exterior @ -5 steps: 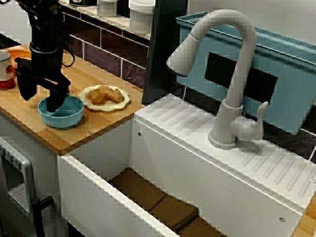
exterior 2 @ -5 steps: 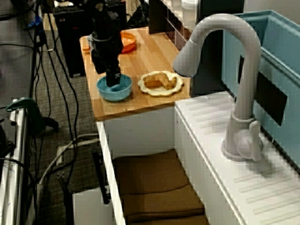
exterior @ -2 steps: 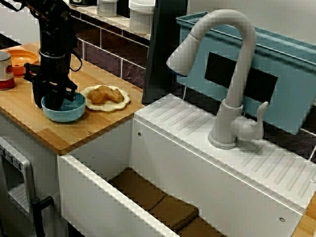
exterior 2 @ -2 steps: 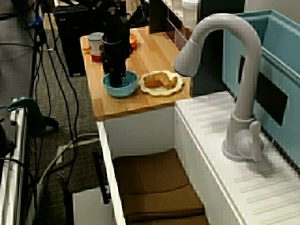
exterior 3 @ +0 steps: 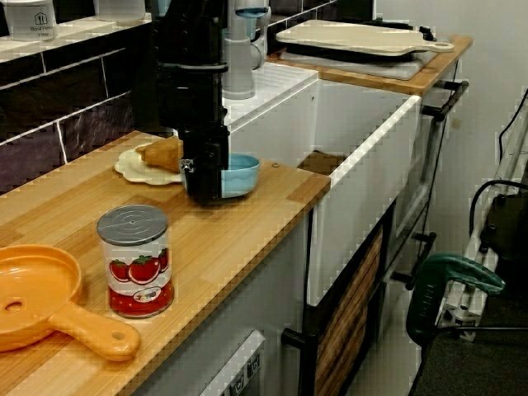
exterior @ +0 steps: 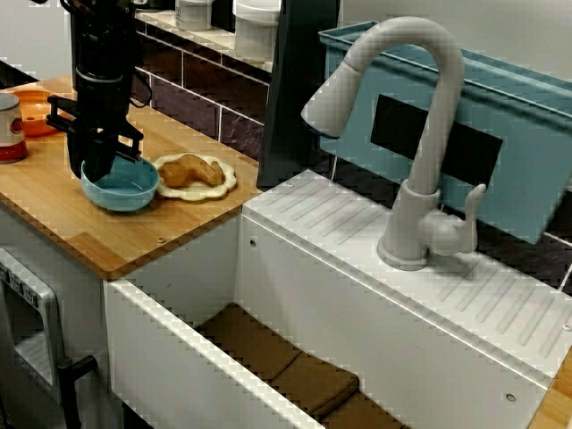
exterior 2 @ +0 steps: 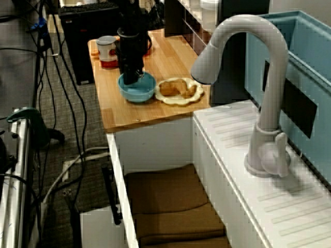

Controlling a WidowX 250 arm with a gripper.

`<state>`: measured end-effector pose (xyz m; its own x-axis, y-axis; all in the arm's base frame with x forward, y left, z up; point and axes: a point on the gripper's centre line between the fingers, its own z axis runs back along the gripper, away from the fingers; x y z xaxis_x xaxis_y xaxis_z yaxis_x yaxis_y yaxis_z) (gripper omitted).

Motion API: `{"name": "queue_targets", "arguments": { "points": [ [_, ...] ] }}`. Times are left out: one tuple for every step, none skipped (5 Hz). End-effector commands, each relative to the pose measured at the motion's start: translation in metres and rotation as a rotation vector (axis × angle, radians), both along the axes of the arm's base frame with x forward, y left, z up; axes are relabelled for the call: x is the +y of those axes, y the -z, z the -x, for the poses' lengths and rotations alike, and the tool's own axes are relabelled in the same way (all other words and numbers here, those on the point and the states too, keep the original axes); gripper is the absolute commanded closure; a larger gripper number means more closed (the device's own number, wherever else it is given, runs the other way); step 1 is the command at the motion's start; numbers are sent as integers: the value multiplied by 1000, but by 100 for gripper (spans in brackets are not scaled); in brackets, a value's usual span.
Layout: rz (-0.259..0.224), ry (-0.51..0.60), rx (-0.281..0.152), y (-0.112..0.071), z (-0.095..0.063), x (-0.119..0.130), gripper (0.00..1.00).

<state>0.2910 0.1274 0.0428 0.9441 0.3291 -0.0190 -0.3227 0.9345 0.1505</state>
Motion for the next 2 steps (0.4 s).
{"name": "queue_targets", "arguments": {
  "points": [
    [20,-32,-59,-41,-19,41,100],
    [8,-34,-90,-52,-26,54,100]
  ]
}}
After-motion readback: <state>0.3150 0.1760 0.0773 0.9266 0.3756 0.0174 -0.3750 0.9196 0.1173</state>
